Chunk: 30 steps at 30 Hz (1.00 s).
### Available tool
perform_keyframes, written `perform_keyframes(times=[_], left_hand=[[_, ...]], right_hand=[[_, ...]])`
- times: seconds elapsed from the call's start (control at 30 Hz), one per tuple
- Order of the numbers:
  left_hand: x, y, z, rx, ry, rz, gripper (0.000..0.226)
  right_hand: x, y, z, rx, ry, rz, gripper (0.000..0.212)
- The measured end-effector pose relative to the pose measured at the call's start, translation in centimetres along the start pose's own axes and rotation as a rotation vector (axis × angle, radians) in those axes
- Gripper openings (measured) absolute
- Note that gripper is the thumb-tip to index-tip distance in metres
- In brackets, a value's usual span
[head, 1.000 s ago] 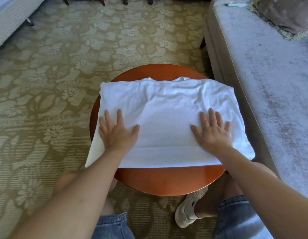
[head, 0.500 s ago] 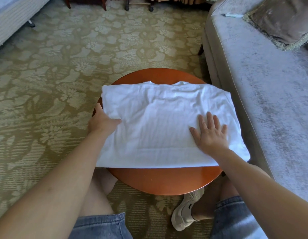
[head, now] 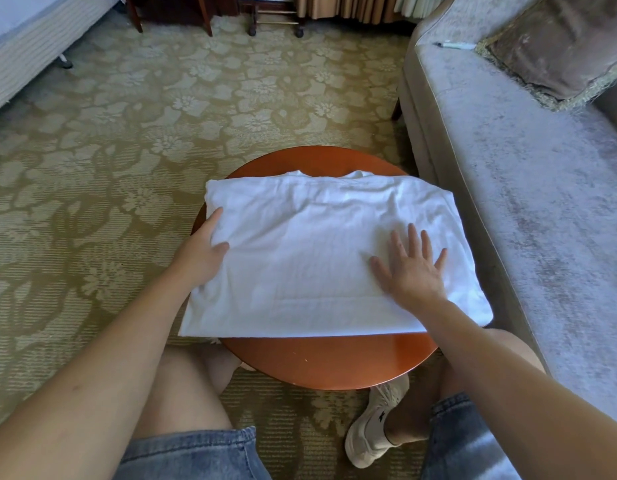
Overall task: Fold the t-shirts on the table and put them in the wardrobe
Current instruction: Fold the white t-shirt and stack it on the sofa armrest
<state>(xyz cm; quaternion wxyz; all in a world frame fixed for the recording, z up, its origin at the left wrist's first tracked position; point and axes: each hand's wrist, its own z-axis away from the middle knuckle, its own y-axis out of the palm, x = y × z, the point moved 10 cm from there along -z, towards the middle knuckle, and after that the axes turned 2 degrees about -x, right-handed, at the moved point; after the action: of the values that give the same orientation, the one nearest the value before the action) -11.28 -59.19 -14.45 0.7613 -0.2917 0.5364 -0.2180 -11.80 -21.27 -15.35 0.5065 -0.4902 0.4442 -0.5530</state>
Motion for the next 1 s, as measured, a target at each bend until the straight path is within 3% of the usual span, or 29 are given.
perform_keyframes(times=[0.17, 0.43, 0.83, 1.0], left_hand=[[0.0, 0.4, 0.1, 0.035, 0.023, -0.002, 0.055], [-0.9, 0.4, -0.3, 0.091, 0.059, -0.135, 0.050], [-1.8, -3.7, -0.7, 0.044, -0.045, 0.120, 0.073], [-3.2, -5.7, -0.2, 0.107, -0.060, 0.230, 0.080]], right_hand=[[1.8, 1.5, 0.3, 0.101, -0.064, -0.006, 0.080], [1.9, 1.7, 0.4, 0.097, -0.044, 0.020, 0.077], [5.8, 2.2, 0.1, 0.137, -0.042, 0.012, 0.079], [9.1, 1.6, 0.2, 0.202, -0.116, -0.148, 0.081]])
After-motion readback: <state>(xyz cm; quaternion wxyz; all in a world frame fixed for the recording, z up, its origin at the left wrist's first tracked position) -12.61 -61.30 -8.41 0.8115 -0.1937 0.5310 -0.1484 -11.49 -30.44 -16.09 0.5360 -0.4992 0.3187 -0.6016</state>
